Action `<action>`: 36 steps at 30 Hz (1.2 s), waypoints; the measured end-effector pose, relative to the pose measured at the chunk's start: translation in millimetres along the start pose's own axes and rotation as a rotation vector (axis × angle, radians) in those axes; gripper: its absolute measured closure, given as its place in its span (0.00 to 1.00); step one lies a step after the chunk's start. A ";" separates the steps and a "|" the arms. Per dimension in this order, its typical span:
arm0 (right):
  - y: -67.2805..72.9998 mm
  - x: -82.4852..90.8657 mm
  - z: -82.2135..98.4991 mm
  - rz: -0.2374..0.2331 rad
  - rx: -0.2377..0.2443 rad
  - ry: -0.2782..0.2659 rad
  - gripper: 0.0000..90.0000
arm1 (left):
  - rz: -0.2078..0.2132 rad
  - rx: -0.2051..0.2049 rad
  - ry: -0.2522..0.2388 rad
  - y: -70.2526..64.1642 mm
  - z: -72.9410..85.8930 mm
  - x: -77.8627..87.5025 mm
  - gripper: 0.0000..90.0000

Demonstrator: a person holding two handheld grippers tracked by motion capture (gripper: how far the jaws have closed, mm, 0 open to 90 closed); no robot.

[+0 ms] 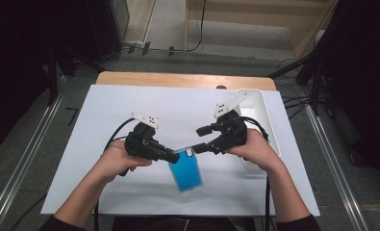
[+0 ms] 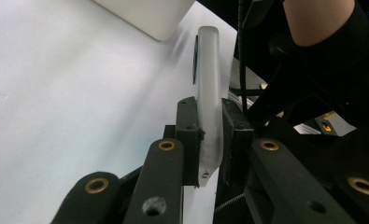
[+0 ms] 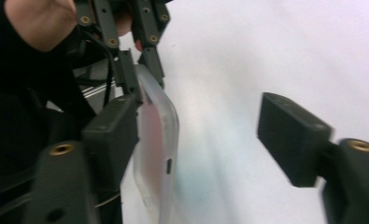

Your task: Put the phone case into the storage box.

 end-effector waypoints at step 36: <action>-19.6 -8.0 16.5 0.267 -0.140 -0.059 0.00 | -0.145 0.099 -0.061 11.4 -10.4 34.5 0.88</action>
Point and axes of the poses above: each handheld gripper's, and its own axes: x roughly backward along the jaws, z roughly out of its underside, y roughly to its left, the point moved 8 cm from there along -x, roughly forward along the jaws, and after that the axes turned 1 degree about -y, right-handed, at the moved point
